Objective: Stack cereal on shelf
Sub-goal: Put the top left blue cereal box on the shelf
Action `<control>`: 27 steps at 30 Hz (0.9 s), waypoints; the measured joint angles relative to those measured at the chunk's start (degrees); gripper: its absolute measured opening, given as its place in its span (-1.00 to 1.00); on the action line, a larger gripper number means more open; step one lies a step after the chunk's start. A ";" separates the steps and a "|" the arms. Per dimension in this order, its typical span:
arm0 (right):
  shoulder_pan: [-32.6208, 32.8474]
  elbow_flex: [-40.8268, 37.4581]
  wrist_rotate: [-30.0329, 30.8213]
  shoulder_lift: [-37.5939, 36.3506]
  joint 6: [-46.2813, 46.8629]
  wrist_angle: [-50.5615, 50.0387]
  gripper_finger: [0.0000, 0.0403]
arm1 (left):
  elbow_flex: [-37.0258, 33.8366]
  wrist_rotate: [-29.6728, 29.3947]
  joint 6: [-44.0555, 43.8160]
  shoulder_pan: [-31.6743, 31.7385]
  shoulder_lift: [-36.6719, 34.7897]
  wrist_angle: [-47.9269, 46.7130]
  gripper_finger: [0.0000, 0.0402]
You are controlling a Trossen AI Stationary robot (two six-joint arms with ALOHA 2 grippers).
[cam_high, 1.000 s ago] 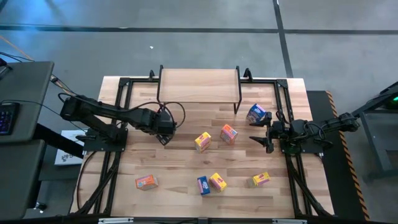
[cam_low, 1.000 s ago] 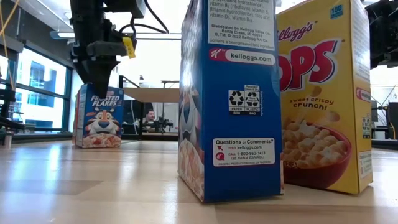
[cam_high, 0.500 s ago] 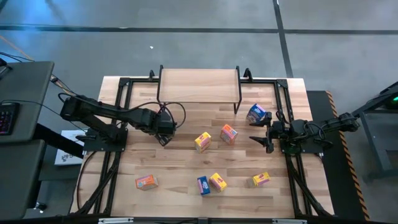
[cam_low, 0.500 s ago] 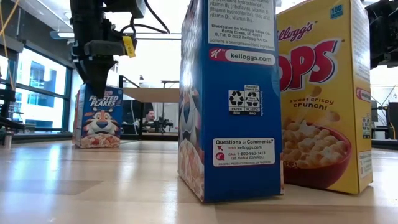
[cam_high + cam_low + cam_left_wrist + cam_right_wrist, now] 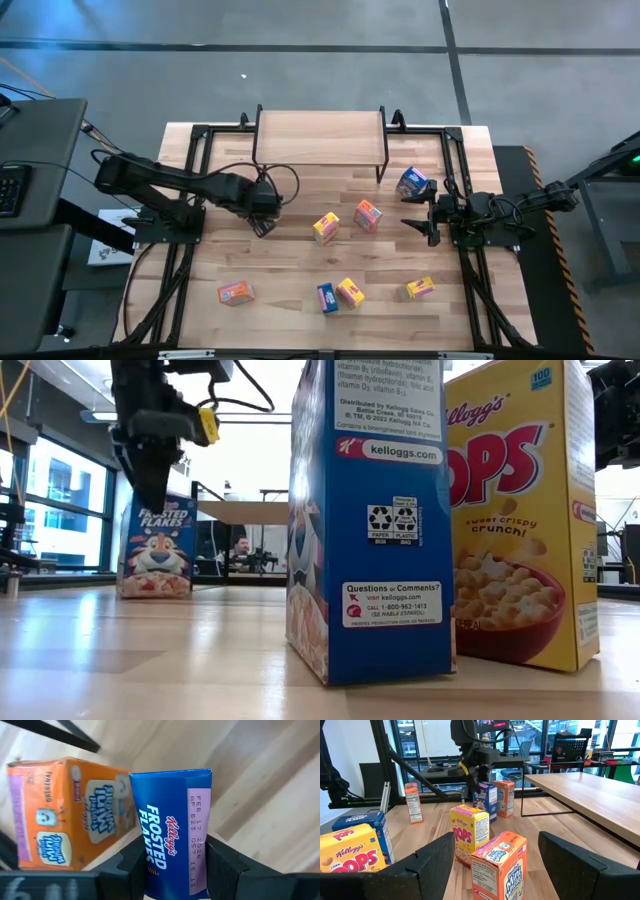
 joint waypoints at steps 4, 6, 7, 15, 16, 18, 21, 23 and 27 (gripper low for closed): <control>-0.01 0.00 0.01 0.00 0.00 0.00 0.39 | 1.92 1.52 2.12 -0.02 -1.93 0.23 -0.28; -0.01 0.00 0.02 0.00 0.00 0.00 0.39 | 3.40 1.60 3.88 -0.02 -3.25 0.35 -0.28; 0.00 0.00 0.02 0.00 0.00 0.02 0.39 | 4.22 1.60 4.88 -0.02 -3.78 0.30 -0.28; -0.01 0.00 0.01 0.00 0.00 0.01 0.39 | 10.32 -0.29 18.59 -0.02 -8.16 -0.07 -0.28; -0.01 0.00 0.02 0.00 0.00 0.00 0.39 | 11.08 -1.54 21.37 -0.02 -8.54 -0.16 -0.28; -0.01 0.00 0.01 0.00 0.00 0.02 0.39 | 12.54 -4.64 27.44 -0.02 -9.22 -0.39 -0.28; 0.00 0.00 0.02 0.00 0.00 0.02 0.39 | 14.91 -10.48 36.17 0.38 -9.68 -0.41 -0.28; -0.02 0.00 0.02 0.00 0.00 0.02 0.39 | 16.67 -13.98 41.71 1.27 -9.73 -0.36 -0.28; 0.00 0.00 0.01 0.00 0.00 0.00 0.39 | 19.39 -19.34 52.67 4.64 -9.75 -0.38 -0.28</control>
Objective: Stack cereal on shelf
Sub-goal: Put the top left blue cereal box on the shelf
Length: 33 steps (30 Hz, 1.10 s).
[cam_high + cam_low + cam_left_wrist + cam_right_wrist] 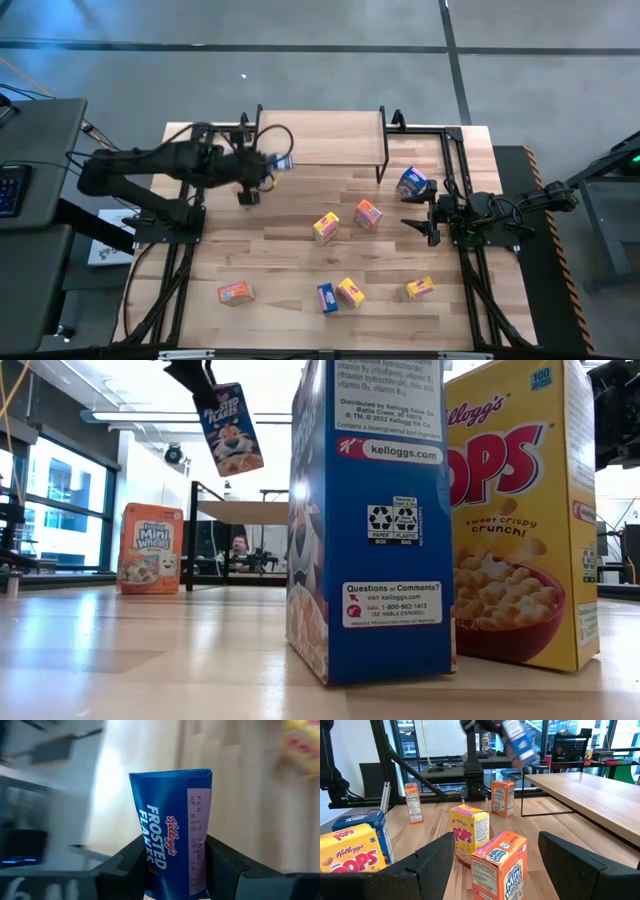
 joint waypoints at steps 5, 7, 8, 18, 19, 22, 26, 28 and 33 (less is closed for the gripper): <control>0.00 0.00 0.01 0.00 0.00 0.02 0.39 | 2.09 -0.44 8.87 7.39 0.02 0.37 -0.28; 0.00 0.00 0.01 0.00 0.00 -0.01 0.39 | 2.35 0.00 12.70 10.76 0.02 1.35 -0.28; 0.00 0.00 -0.01 0.00 0.00 0.00 0.39 | 2.42 0.46 14.92 12.36 0.02 2.43 -0.28; -0.01 0.00 0.01 0.00 0.00 0.02 0.39 | 2.43 7.29 26.71 26.02 0.63 11.39 -0.28; 0.00 0.00 0.01 0.00 0.00 0.00 0.39 | 2.43 7.96 27.12 27.02 0.83 11.60 -0.28; -0.02 0.00 0.00 0.00 0.00 -0.01 0.39 | 2.43 9.79 29.21 29.66 1.67 12.33 -0.28; -0.01 0.00 0.01 0.00 0.00 0.00 0.39 | 4.79 12.70 29.48 32.24 4.11 11.68 -0.28; 0.00 0.00 0.01 0.00 0.00 0.02 0.39 | 7.36 14.52 29.50 33.00 5.66 11.00 -0.28; -0.02 0.00 0.00 0.00 0.00 0.00 0.39 | 15.55 16.77 27.83 34.75 11.18 2.11 -0.28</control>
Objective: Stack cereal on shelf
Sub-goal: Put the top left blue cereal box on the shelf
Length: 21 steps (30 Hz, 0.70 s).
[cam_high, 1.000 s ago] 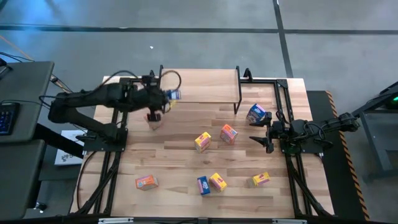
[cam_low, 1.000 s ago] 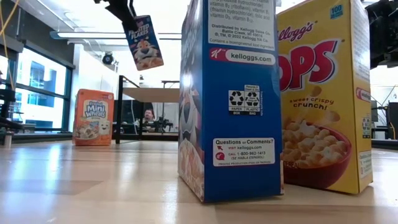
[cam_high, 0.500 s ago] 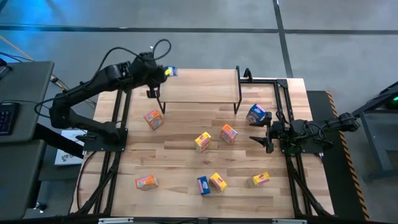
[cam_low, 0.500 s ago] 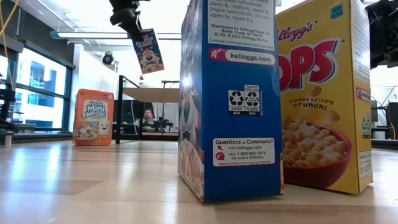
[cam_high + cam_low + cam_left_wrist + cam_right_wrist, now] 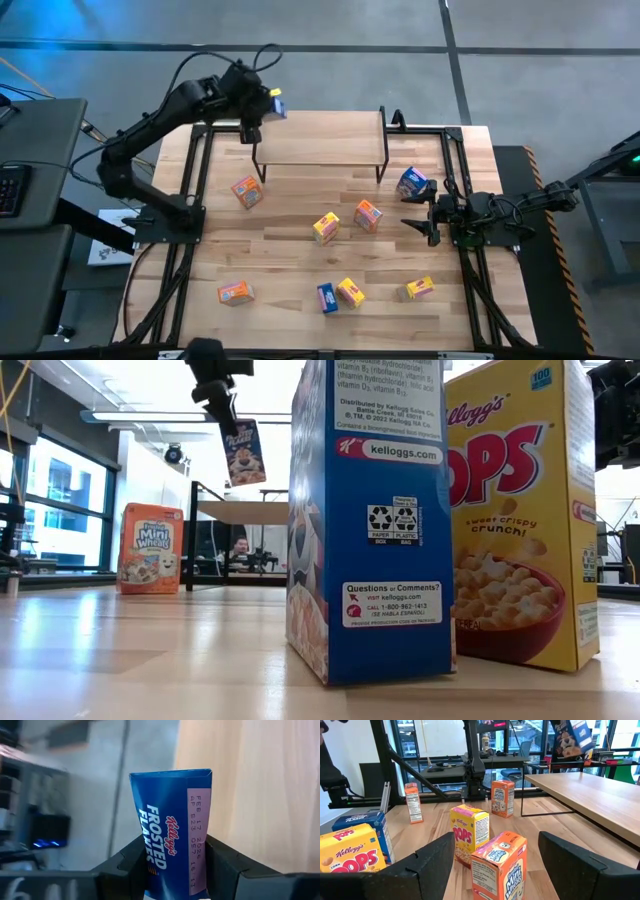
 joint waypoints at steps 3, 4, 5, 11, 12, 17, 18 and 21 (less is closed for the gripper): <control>-0.01 0.00 0.00 0.00 0.00 0.01 0.39 | 4.50 0.98 -0.86 1.22 3.42 -4.70 -0.28; 0.01 0.00 0.00 0.00 0.00 0.02 0.39 | 5.65 1.32 -0.87 1.71 4.46 -5.84 -0.28; -0.01 0.00 0.00 0.00 0.00 0.02 0.39 | 6.64 1.56 -0.90 2.09 5.50 -6.99 -0.28; 0.01 0.00 -0.01 0.00 0.00 0.02 0.39 | 9.95 7.58 1.00 4.90 9.41 -9.44 -0.28; 0.01 0.00 0.00 0.00 0.00 0.02 0.39 | 10.39 8.78 1.54 5.46 9.94 -9.81 -0.28; -0.01 0.00 0.00 0.00 0.00 0.00 0.39 | 11.33 12.52 2.54 7.20 11.74 -12.32 -0.28; 0.01 0.00 0.00 0.00 0.00 0.02 0.39 | 11.35 13.43 3.17 7.45 11.89 -12.70 -0.28; 0.02 0.00 0.00 0.00 0.00 0.01 0.39 | 11.36 15.19 4.92 8.20 12.49 -13.13 -0.28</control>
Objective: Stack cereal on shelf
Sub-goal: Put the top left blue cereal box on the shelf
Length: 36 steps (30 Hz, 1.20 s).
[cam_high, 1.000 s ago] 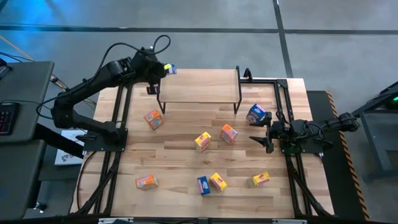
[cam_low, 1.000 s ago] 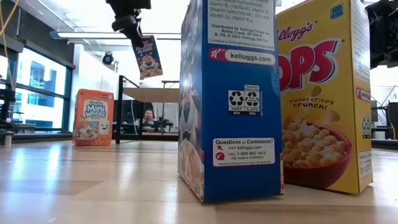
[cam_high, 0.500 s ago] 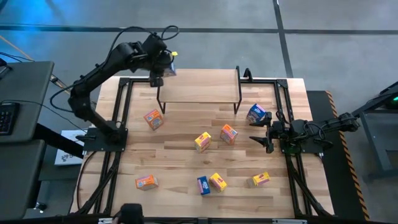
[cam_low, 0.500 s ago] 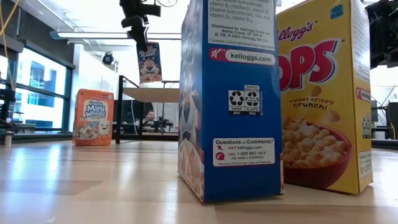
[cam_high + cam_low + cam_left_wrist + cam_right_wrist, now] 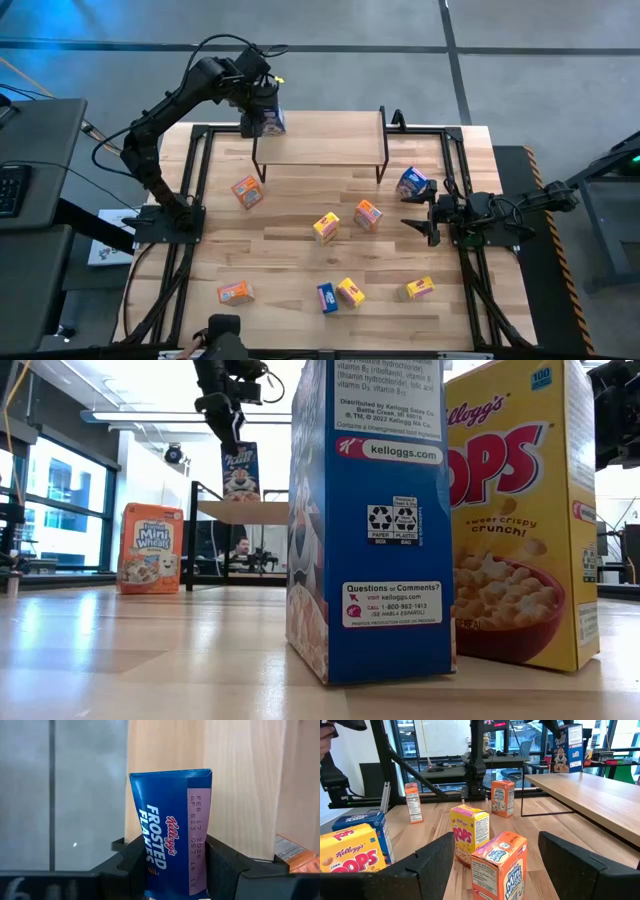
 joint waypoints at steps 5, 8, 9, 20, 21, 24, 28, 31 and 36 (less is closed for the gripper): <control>0.00 0.00 -0.02 0.00 0.00 0.00 0.39 | 0.00 -0.16 0.31 0.62 1.24 0.57 -0.28; -0.02 0.00 -0.02 0.00 0.00 -0.01 0.39 | 0.04 -0.34 0.22 1.17 2.07 1.40 -0.28; -0.02 0.00 0.00 0.00 0.00 0.00 0.39 | 0.11 -0.16 0.18 1.30 2.22 1.50 -0.28; 0.00 0.00 -0.01 0.00 0.00 0.00 0.39 | 0.10 0.08 0.00 1.24 2.52 1.92 -0.15; -0.01 0.00 -0.02 0.00 0.00 -0.02 0.39 | 0.06 0.08 -0.11 1.24 2.57 1.91 -0.11; 0.00 0.00 -0.02 0.00 0.00 0.01 0.39 | -0.04 0.00 0.01 1.30 2.69 1.89 0.01; -0.02 0.00 0.00 0.01 0.00 -0.01 0.39 | -0.04 -0.42 0.03 1.30 2.69 2.05 0.13; 0.00 0.00 -0.01 0.00 0.00 0.01 0.39 | -0.04 -0.49 0.03 1.28 2.69 2.28 0.19; -0.02 0.00 0.00 0.00 0.00 0.00 0.39 | -0.04 -1.05 0.02 1.28 2.67 2.31 0.31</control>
